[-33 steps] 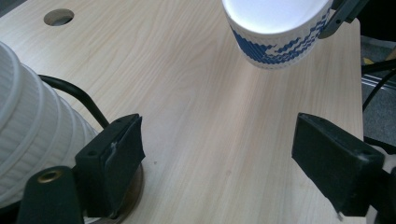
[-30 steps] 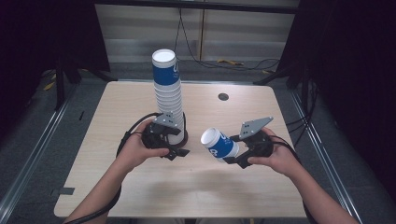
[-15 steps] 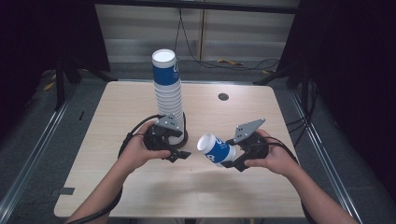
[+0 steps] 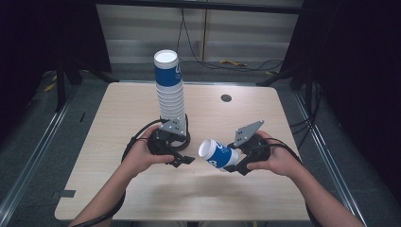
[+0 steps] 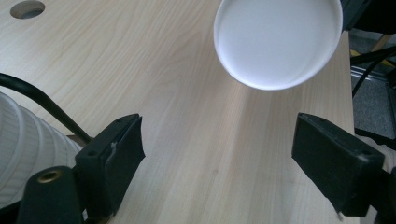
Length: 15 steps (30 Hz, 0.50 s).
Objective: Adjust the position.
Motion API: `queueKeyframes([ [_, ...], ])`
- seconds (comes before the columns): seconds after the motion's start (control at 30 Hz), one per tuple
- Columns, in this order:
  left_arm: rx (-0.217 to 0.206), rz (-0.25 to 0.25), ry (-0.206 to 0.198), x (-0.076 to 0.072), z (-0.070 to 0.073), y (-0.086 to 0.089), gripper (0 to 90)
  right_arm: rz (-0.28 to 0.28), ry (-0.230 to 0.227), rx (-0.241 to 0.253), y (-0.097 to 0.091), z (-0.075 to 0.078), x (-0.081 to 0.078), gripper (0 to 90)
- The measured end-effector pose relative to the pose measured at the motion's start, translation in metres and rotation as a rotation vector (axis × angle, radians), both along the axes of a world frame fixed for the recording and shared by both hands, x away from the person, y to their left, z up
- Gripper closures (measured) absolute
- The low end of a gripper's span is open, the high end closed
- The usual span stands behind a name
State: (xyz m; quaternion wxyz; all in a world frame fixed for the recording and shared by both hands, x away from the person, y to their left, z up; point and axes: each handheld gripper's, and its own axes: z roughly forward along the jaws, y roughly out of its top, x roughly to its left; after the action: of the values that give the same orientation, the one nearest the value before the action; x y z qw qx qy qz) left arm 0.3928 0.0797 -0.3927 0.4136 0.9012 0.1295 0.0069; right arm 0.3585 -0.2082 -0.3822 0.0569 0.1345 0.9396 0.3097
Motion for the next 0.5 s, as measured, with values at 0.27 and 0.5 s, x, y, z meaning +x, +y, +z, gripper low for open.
queueKeyframes([
  [0.27, 0.003, -0.001, -0.002, -0.0004, -0.0019, 0.0016, 16.6, 0.021, 0.007, -0.048, 0.0045, -0.0019, 0.0003, 22.7],
  [0.5, 0.030, -0.018, -0.007, -0.0031, -0.0034, -0.0027, 16.5, 0.033, 0.013, -0.072, 0.0055, -0.0041, 0.0006, 22.7],
])
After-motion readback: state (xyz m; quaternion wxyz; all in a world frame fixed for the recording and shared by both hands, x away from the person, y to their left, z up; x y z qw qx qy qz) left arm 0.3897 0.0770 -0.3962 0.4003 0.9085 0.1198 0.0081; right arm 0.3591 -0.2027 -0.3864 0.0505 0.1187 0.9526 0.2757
